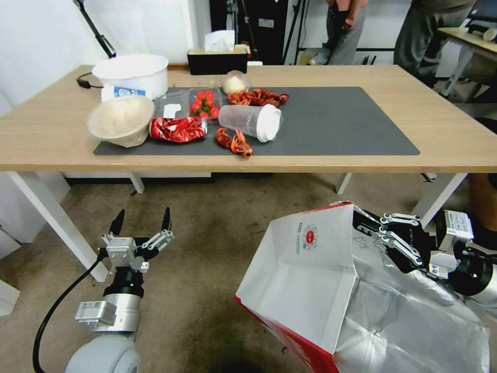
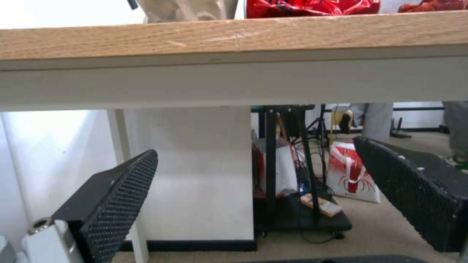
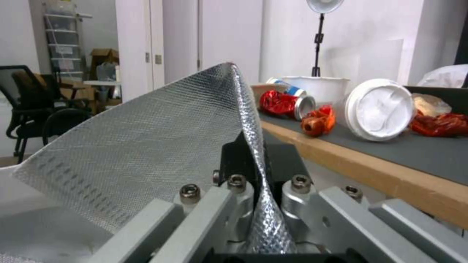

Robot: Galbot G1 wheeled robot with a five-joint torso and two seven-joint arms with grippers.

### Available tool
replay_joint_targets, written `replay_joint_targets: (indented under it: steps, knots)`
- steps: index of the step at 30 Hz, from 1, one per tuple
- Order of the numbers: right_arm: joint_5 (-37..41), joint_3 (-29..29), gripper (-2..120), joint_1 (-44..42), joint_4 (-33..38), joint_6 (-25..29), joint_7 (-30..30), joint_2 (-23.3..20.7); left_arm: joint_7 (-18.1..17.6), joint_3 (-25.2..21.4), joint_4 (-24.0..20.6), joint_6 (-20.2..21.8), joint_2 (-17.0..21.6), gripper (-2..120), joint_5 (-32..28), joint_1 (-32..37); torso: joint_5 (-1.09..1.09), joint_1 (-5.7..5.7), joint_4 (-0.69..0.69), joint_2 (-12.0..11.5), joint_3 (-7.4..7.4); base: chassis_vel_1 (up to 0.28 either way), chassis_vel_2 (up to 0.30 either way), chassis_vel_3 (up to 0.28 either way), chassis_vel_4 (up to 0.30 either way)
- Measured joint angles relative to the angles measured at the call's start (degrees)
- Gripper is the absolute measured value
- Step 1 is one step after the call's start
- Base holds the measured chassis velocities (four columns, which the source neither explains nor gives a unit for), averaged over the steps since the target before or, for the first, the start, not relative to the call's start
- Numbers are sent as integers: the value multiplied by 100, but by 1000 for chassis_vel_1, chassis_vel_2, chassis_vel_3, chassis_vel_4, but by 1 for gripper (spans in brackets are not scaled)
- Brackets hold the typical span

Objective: Pick up the food delivery bag from the floor and place it on the table.

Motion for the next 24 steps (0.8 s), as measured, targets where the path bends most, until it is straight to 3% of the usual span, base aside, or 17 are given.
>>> replay_joint_targets:
  steps: [16,24]
  knots:
    - [-3,-2,0,0,-1,13,-5,-7,-25,-23,37,-1,3,100,-19,-37,0,88,0,247,159,0,0,0,0]
    - [3,20,0,-4,6,13,1,-30,-26,-23,39,2,15,100,-25,-52,0,177,0,482,305,0,0,0,0]
